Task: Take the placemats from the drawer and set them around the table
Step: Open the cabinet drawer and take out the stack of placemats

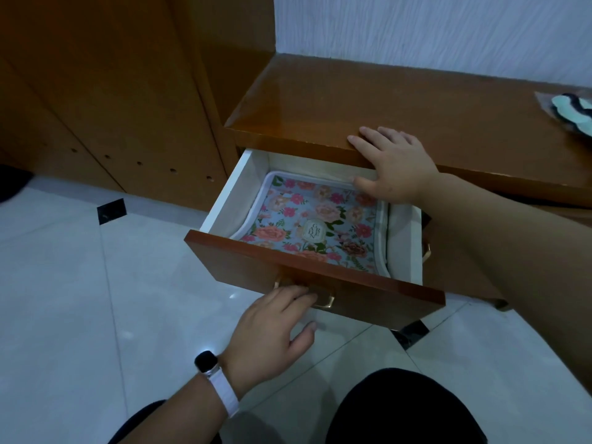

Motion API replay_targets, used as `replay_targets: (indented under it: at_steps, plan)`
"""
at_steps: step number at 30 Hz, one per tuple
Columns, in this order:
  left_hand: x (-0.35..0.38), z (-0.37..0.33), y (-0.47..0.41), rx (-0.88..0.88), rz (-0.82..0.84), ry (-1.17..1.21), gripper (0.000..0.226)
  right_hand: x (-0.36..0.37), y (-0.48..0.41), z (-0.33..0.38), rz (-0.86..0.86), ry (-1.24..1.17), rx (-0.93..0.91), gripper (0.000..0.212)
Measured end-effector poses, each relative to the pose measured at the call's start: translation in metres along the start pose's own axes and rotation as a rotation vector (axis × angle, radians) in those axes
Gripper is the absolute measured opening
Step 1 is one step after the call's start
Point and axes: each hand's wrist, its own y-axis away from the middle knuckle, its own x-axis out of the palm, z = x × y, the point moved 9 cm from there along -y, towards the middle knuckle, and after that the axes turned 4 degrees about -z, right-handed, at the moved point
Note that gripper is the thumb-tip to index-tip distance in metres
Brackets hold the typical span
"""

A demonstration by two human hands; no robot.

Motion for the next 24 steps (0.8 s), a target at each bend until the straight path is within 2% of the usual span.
replay_targets:
  at_steps: [6,9,13,17,24]
  plan:
    - [-0.063,-0.027,-0.042,0.248,-0.112,-0.049,0.028,-0.003,0.005,0.002,-0.024,-0.043,0.017,0.079]
    - [-0.089,-0.025,-0.081,0.286,-0.150,-0.123,0.029,-0.004,0.015,0.007,-0.059,-0.081,0.021,0.076]
    - [-0.088,0.008,-0.139,0.153,-0.033,-0.260,0.036,-0.009,0.030,0.021,-0.102,-0.169,-0.012,0.066]
    - [-0.069,0.041,-0.161,0.043,0.047,-0.274,0.042,-0.014,0.045,0.025,-0.144,-0.238,-0.006,0.060]
    - [-0.069,0.042,-0.169,-0.161,0.172,-0.158,0.043,-0.040,0.059,0.013,-0.014,-0.443,0.077,0.054]
